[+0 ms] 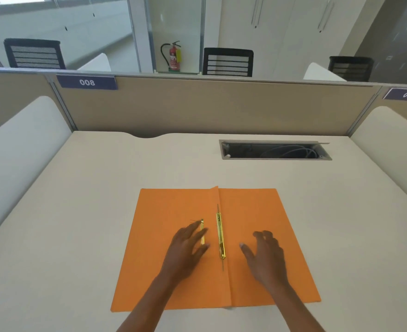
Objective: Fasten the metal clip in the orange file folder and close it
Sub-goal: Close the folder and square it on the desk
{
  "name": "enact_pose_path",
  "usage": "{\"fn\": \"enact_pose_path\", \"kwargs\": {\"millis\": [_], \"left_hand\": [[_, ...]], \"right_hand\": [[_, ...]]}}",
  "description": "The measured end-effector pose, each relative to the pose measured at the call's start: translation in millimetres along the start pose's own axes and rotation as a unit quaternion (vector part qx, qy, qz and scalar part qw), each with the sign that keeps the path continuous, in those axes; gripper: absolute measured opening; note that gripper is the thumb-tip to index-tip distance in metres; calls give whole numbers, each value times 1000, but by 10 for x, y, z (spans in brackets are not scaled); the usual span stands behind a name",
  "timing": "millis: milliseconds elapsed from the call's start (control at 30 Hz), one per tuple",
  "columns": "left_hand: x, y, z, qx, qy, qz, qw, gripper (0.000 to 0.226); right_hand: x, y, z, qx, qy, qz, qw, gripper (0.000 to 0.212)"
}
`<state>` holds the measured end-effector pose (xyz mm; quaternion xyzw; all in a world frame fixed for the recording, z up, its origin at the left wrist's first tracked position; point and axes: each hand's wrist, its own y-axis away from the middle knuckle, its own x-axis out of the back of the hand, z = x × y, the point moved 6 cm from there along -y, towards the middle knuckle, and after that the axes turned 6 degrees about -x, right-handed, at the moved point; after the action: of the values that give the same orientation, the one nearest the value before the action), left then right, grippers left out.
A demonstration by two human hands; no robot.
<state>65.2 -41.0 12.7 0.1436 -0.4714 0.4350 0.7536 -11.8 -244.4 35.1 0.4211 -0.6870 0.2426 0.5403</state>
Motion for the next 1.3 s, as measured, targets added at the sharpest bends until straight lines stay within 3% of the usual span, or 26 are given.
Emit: {"fn": "enact_pose_path", "kwargs": {"millis": [133,267,333,533,733,1000,1300], "left_hand": [[483,467,-393,162,-85,133,974,42],[677,1008,-755,369,-143,68,916,65],[690,1168,-807,421,-160,17,893,77],[652,1160,-753,440,-159,-19,883,80],[640,1046,-730,468,-88,3,879,68],[653,1057,-826,549,-19,59,833,63],[675,1091,-880,586,32,102,803,50]], "right_hand": [[-269,269,-427,105,-38,-18,994,55],[-515,353,-563,141,-37,-27,989,60],[-617,368,-567,145,-27,-27,989,64],[-812,392,-515,153,-3,-13,988,98],[-832,425,-500,141,2,-18,990,89],[-792,456,-513,132,29,-19,991,78],[-781,464,-519,135,30,7,990,77]]}}
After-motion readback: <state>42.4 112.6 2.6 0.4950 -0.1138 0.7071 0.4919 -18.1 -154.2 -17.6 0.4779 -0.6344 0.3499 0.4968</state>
